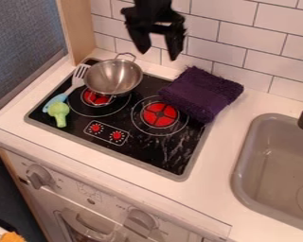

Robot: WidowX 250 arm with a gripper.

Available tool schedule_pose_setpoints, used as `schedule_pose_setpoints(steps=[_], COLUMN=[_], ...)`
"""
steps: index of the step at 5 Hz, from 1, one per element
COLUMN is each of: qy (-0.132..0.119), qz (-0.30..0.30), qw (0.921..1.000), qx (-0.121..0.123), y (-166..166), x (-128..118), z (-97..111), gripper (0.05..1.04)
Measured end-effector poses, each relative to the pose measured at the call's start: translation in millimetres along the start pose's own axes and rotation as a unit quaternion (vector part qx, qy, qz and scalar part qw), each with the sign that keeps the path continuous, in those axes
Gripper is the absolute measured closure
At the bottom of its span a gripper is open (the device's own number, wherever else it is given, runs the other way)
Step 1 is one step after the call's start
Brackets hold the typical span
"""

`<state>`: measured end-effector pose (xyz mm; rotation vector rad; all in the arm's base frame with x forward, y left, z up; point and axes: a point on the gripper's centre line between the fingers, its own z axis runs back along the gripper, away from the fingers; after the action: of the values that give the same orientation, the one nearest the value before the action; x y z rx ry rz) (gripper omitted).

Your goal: Move the silver bowl onto the purple cloth

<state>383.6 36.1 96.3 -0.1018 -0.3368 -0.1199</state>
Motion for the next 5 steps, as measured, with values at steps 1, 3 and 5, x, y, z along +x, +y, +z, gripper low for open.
schedule_pose_setpoints(steps=[1,3,5], qy=[-0.003,-0.016,-0.008], qz=[0.001,-0.040,-0.079], qw=[0.9997,0.9965,0.9937], qx=[0.025,0.071,0.079], y=[22.1,26.7,26.0], x=[-15.3,-38.2,-42.3], z=[-6.2,-17.5,-28.2], gripper=[0.084,0.084,0.084])
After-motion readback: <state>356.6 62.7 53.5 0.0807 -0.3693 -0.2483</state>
